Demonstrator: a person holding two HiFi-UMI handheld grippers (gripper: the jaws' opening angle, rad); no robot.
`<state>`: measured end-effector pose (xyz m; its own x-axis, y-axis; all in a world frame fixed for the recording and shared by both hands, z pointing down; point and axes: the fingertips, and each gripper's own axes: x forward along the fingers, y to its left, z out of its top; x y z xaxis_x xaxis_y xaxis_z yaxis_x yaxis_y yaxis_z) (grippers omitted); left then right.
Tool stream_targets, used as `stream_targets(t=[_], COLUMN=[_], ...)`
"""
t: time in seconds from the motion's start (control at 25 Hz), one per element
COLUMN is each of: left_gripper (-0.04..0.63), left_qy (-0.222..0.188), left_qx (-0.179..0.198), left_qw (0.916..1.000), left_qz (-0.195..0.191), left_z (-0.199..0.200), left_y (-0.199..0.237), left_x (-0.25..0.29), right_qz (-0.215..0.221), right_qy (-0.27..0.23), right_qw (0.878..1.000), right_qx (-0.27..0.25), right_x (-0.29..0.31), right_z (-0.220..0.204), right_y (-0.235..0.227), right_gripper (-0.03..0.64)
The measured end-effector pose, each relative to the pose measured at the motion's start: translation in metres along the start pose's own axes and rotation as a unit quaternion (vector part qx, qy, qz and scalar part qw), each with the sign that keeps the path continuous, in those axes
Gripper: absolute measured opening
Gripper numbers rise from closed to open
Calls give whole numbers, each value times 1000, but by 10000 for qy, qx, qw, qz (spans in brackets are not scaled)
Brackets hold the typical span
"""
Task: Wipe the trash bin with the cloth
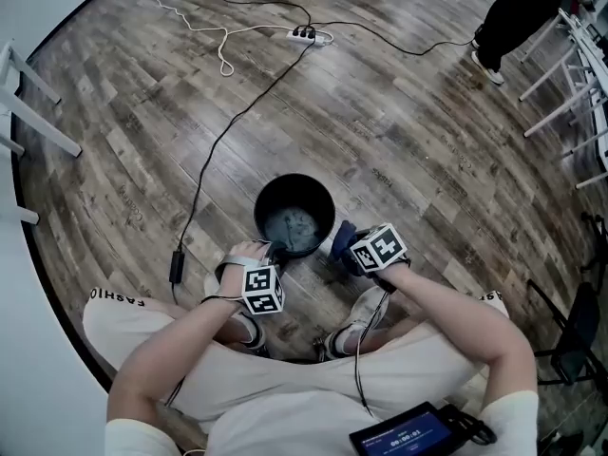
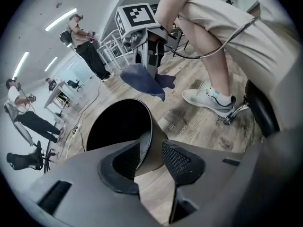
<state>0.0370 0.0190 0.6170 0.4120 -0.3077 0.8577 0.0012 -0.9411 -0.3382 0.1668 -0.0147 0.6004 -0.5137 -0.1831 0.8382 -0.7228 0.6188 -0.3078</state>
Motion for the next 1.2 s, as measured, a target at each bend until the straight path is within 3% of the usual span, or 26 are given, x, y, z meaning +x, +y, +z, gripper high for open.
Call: stream_targets(t=[0.16,0.44,0.6,1.2], left_gripper=[140,138,100,71], left_qy=[6,176,341,216], left_qx=[149,-33,614,1133], left_qw=[9999,9998,9975,9920], left_qz=[4,-36,-89,-518], left_z=[0,-6,-12,-7], left_y=[3,4,1,-5], left_x=[3,37,42,45], right_qz=[166,22,10,-131], right_qy=[140,-89,-215,-301], right_qw=[9997,9969,9914,9902], right_qx=[94,782,1292,1355], right_x=[25,58,76,191], right_z=[-5,-11,-12,-67], right_y=[13,4,-6,-72], right_gripper=[81,81,81,81])
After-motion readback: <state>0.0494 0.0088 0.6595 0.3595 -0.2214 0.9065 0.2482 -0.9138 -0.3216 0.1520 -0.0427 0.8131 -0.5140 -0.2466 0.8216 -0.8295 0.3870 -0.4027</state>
